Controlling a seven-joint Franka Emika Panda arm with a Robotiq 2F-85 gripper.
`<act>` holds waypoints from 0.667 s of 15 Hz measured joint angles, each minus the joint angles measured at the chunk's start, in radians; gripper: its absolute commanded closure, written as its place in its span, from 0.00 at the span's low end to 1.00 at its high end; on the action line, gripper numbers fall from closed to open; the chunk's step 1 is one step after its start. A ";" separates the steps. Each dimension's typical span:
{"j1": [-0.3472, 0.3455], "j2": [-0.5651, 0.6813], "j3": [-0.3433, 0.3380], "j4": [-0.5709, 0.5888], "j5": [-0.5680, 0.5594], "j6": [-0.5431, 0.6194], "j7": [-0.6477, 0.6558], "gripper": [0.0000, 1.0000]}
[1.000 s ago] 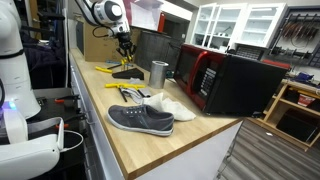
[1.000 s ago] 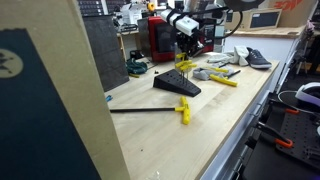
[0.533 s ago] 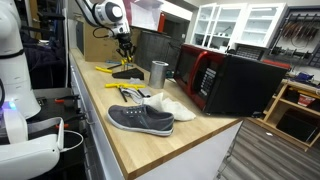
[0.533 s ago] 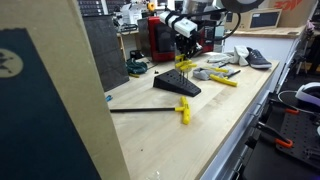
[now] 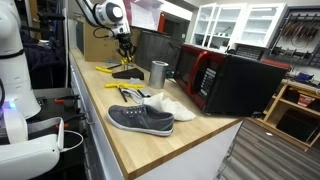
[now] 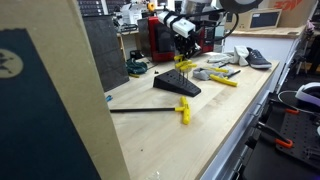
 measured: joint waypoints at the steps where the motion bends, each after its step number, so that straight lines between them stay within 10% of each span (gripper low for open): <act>1: 0.000 0.000 0.000 0.000 0.000 0.000 0.000 0.96; 10: 0.009 0.000 0.000 0.001 -0.004 -0.005 0.002 0.96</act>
